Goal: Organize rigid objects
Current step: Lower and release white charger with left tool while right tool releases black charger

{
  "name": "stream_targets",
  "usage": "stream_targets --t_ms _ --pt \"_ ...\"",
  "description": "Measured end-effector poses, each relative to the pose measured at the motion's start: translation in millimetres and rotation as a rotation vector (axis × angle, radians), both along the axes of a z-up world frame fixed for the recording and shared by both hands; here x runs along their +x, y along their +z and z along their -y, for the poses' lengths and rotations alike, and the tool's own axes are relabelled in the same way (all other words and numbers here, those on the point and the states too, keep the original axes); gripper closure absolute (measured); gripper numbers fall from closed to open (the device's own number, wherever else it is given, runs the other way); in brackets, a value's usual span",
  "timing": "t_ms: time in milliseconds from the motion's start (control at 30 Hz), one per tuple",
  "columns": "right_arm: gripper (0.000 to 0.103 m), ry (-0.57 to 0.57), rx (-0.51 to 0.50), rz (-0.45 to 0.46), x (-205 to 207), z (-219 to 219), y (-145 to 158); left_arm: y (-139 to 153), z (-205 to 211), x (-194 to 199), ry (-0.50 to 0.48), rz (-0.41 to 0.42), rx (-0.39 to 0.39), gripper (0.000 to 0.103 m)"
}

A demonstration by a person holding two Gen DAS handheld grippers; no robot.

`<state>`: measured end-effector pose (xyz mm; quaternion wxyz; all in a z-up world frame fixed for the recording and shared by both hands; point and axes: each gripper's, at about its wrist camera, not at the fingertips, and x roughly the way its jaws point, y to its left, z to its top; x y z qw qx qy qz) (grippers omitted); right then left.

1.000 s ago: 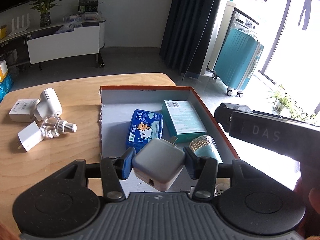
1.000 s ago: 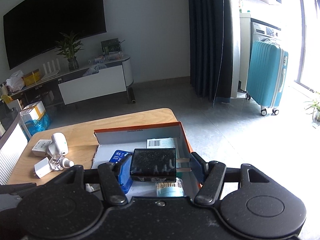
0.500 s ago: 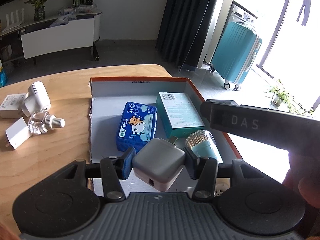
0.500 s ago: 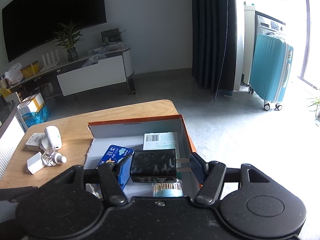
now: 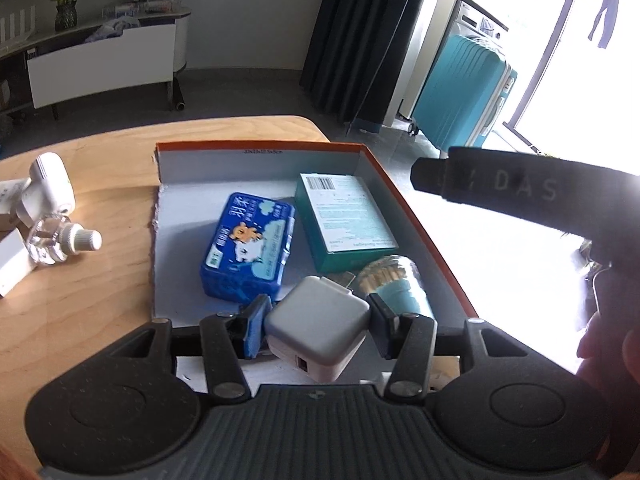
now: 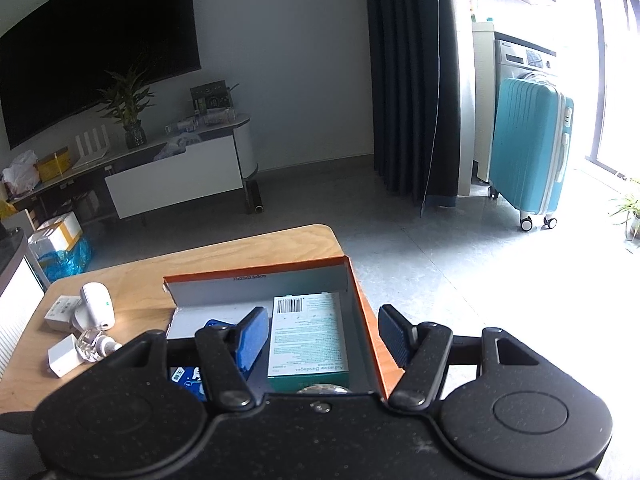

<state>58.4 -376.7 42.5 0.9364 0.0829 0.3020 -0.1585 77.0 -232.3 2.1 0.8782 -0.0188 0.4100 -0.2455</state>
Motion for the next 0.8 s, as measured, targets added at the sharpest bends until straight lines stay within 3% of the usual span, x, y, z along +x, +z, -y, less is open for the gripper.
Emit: stream_targets --t_ms 133,200,400,467,800 --pt "0.028 0.0 0.0 0.009 -4 -2 4 -3 2 -1 -0.028 -0.027 -0.033 0.05" --pt "0.028 0.003 0.0 0.016 -5 -4 6 -2 0 -1 -0.023 -0.03 -0.044 0.043" --pt "0.027 0.034 -0.006 0.029 -8 -16 13 10 -12 -2 0.019 -0.008 -0.039 0.041" --pt "0.025 0.037 -0.011 0.03 -7 -20 15 16 -17 -3 0.049 0.011 -0.015 0.027" --pt "0.015 0.035 -0.012 0.021 -4 -37 17 35 -55 -1 0.202 0.056 0.071 0.007"
